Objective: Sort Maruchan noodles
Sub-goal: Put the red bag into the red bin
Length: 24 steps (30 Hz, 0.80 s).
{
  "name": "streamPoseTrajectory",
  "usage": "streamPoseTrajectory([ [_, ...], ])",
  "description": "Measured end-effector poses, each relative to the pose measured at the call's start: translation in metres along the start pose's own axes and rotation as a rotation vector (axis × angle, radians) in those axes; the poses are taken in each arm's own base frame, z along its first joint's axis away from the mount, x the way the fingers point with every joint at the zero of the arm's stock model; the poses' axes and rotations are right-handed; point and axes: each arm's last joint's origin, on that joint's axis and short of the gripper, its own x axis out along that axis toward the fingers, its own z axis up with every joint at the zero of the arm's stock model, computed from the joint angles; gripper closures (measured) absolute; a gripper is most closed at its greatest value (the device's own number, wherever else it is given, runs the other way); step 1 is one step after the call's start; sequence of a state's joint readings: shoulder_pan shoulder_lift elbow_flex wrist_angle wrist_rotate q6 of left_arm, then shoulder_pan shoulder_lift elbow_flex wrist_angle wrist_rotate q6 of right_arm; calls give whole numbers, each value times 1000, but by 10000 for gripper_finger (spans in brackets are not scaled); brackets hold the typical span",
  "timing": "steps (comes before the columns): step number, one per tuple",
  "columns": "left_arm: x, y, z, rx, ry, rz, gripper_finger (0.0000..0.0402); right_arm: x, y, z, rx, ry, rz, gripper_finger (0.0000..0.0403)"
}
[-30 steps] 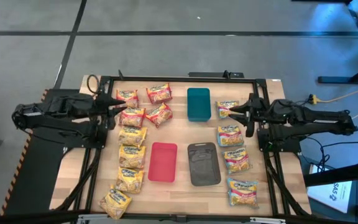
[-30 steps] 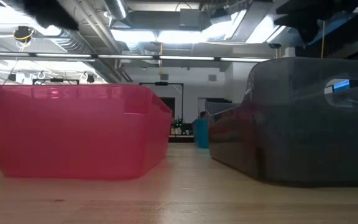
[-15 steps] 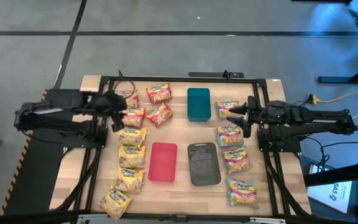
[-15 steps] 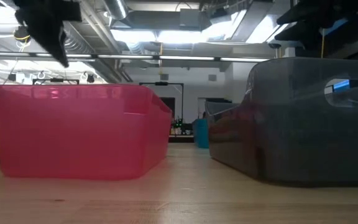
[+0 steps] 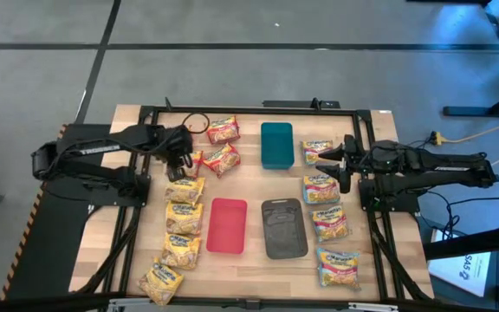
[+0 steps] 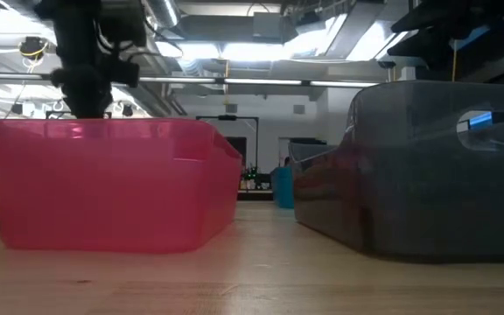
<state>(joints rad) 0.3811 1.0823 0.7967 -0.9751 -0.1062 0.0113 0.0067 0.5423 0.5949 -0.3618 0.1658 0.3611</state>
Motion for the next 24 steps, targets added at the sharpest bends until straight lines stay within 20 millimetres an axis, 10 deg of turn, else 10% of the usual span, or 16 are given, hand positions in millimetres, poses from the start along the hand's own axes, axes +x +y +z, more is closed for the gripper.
streamPoseTrajectory([
  [24, 61, 27, 14, -88, 102, -36, 292, 0, 1, 0, -3, 13, 34, 178],
])
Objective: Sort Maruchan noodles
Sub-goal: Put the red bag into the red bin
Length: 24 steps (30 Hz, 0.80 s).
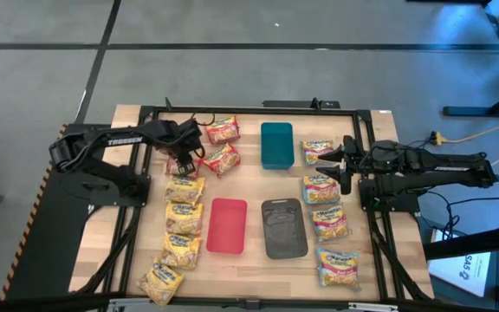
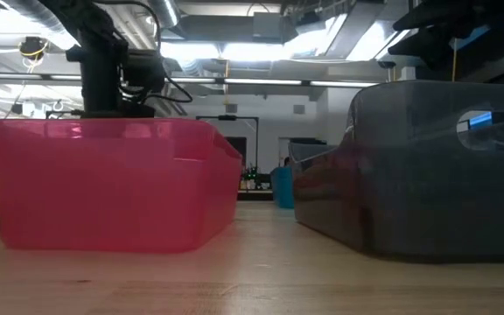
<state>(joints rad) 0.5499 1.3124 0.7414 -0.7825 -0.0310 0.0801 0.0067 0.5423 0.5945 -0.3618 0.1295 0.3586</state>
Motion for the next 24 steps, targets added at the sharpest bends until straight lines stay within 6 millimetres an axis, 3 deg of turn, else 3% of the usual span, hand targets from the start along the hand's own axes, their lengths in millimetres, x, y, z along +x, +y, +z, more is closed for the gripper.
streamPoseTrajectory([
  [11, 5, 0, 1, 29, 27, 0, 304, 0, 0, 0, 1, 4, 10, 178],
  [21, 5, 1, 1, 28, 26, 18, 393, 0, 0, 0, 3, 5, 11, 178],
  [24, 5, 1, 1, 28, 26, 35, 399, 0, 0, 0, 3, 5, 11, 178],
])
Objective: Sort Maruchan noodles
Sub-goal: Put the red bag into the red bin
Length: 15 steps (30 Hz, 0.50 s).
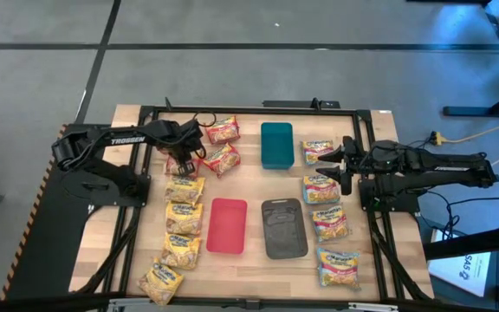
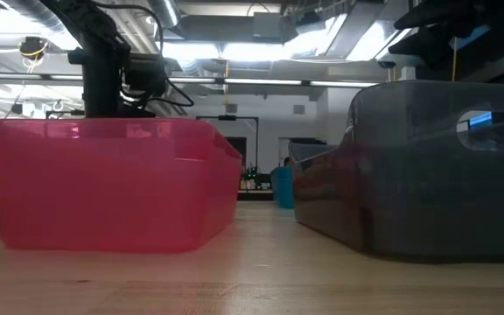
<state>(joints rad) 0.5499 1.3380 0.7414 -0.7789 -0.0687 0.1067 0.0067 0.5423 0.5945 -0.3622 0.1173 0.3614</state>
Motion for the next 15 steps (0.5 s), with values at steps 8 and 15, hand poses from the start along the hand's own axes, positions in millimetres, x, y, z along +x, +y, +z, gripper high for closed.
streamPoseTrajectory([
  [8, -8, 2, 0, -9, -22, 42, 401, 0, 0, 0, 0, 0, 0, 178],
  [15, -45, 0, 9, 4, -129, 53, 401, 0, 0, -1, -7, 5, -3, 178],
])
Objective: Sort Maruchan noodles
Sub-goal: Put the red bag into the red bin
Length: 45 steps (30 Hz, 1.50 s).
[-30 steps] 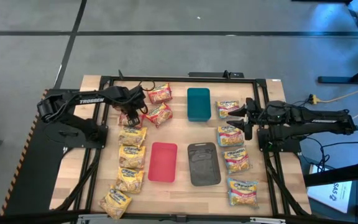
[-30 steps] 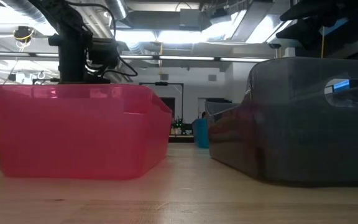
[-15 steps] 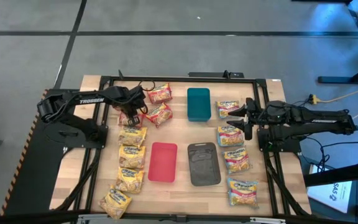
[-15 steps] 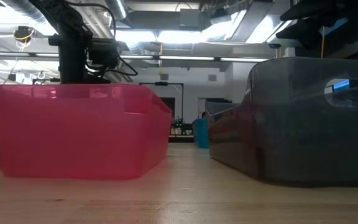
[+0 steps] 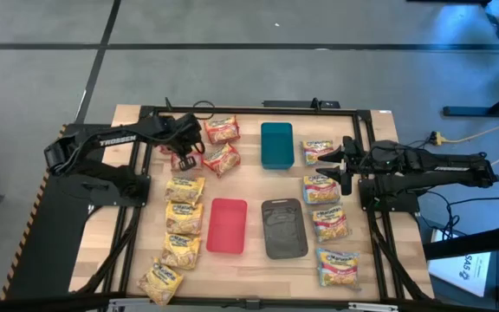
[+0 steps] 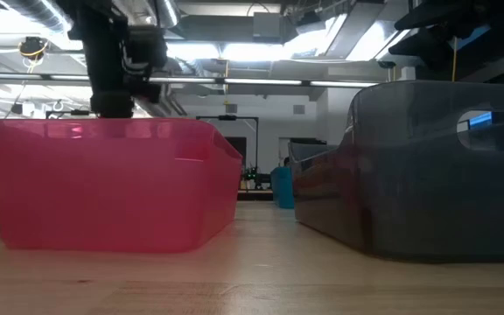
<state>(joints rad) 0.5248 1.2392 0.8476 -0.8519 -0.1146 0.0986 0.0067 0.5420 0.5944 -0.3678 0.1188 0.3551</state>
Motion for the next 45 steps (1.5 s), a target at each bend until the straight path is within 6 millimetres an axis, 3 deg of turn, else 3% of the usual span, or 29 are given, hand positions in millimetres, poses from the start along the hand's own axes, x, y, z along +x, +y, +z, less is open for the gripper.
streamPoseTrajectory([
  [4, -9, -3, 2, 11, -1, 6, 401, 0, 0, 0, -19, 0, -1, 178],
  [13, -3, -1, 4, 12, 24, 91, 401, 0, 0, 0, -20, 4, 5, 178],
  [18, 0, 9, 1, -50, 25, -6, 385, 0, 0, 0, -20, 4, 5, 178],
  [23, 11, 17, -14, -158, 118, -45, 343, 0, 0, 0, -20, 5, 6, 178],
  [29, 10, 22, -32, -338, 293, -70, 305, 0, 0, 0, -23, 5, 6, 178],
  [36, 21, 32, -43, -519, 221, -201, 283, 0, 1, -1, -22, 14, 31, 178],
  [45, 36, 43, -64, -633, 263, -140, 268, 0, 1, -1, -22, 20, 48, 178],
])
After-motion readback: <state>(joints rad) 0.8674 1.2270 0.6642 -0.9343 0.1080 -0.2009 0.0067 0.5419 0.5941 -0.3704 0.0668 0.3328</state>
